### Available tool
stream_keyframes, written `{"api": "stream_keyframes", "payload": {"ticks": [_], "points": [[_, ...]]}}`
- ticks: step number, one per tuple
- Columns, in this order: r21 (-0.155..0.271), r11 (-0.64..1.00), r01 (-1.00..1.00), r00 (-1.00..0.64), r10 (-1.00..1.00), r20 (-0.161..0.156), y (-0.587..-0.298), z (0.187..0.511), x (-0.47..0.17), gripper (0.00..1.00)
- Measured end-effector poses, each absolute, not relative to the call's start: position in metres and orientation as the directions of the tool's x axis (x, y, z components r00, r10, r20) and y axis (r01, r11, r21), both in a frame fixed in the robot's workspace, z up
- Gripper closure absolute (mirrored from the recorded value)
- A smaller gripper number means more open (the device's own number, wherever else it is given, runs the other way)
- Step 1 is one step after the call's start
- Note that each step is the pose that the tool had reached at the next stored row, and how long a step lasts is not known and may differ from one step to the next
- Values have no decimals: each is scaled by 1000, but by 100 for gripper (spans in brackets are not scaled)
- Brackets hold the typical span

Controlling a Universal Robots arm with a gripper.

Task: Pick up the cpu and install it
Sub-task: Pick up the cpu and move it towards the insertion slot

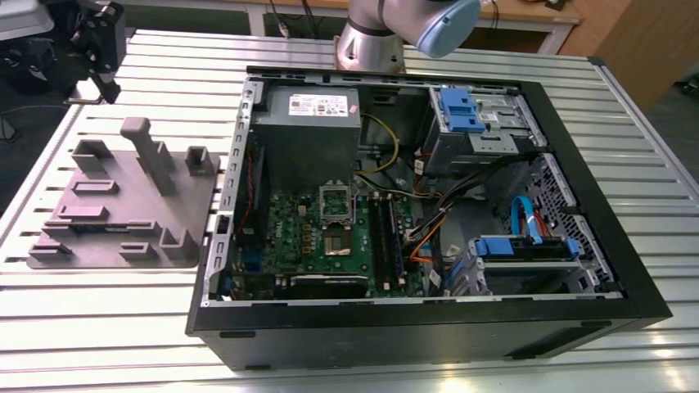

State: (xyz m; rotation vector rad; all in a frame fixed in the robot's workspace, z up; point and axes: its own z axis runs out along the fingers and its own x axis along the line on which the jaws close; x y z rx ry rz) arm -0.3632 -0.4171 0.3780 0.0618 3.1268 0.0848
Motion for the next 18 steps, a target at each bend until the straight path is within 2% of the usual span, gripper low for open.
{"api": "stream_keyframes", "payload": {"ticks": [18], "points": [[54,998,39,-999,40,-12,-417,378,-352,53]]}}
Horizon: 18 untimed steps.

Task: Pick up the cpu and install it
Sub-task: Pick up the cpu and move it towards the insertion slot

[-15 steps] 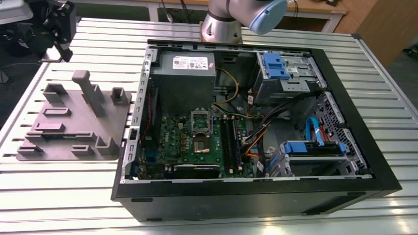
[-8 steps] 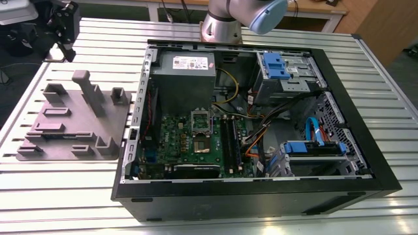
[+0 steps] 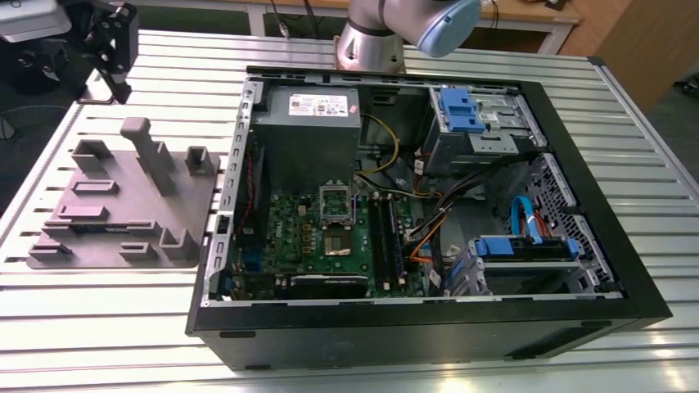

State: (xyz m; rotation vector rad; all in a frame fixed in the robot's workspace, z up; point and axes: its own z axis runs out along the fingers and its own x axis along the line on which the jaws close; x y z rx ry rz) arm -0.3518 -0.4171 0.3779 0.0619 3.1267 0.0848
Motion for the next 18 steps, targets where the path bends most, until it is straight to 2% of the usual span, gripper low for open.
{"api": "stream_keyframes", "payload": {"ticks": [18], "points": [[54,998,39,-999,40,-12,-417,378,-340,53]]}}
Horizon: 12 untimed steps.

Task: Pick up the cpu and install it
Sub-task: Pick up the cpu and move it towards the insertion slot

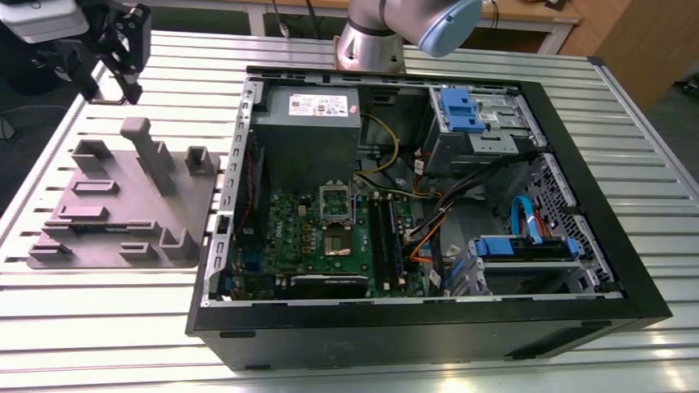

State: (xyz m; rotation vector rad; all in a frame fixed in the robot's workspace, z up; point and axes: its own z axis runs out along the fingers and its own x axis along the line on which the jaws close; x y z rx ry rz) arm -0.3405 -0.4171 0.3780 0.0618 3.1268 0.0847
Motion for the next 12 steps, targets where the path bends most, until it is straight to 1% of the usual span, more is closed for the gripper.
{"api": "stream_keyframes", "payload": {"ticks": [12], "points": [[54,998,39,-999,40,-12,-417,378,-331,53]]}}
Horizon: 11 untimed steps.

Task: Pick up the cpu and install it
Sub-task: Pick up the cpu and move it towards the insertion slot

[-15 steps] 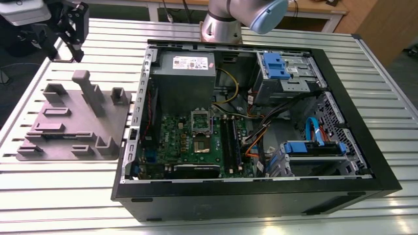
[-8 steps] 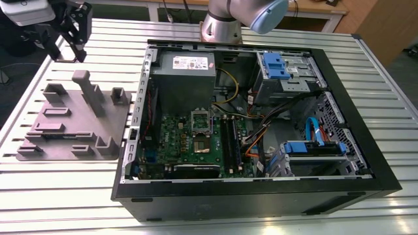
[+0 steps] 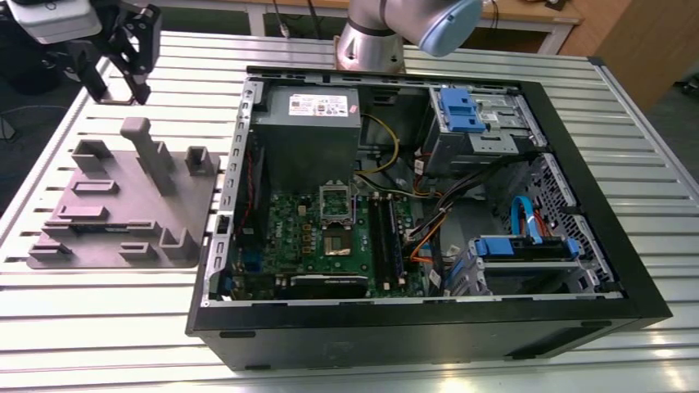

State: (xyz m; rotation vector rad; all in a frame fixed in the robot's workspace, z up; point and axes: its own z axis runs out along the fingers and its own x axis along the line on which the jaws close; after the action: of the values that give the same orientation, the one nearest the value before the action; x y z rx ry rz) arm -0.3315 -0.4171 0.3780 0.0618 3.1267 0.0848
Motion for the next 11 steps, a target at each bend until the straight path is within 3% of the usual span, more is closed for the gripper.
{"api": "stream_keyframes", "payload": {"ticks": [11], "points": [[54,998,39,-999,40,-12,-417,378,-323,53]]}}
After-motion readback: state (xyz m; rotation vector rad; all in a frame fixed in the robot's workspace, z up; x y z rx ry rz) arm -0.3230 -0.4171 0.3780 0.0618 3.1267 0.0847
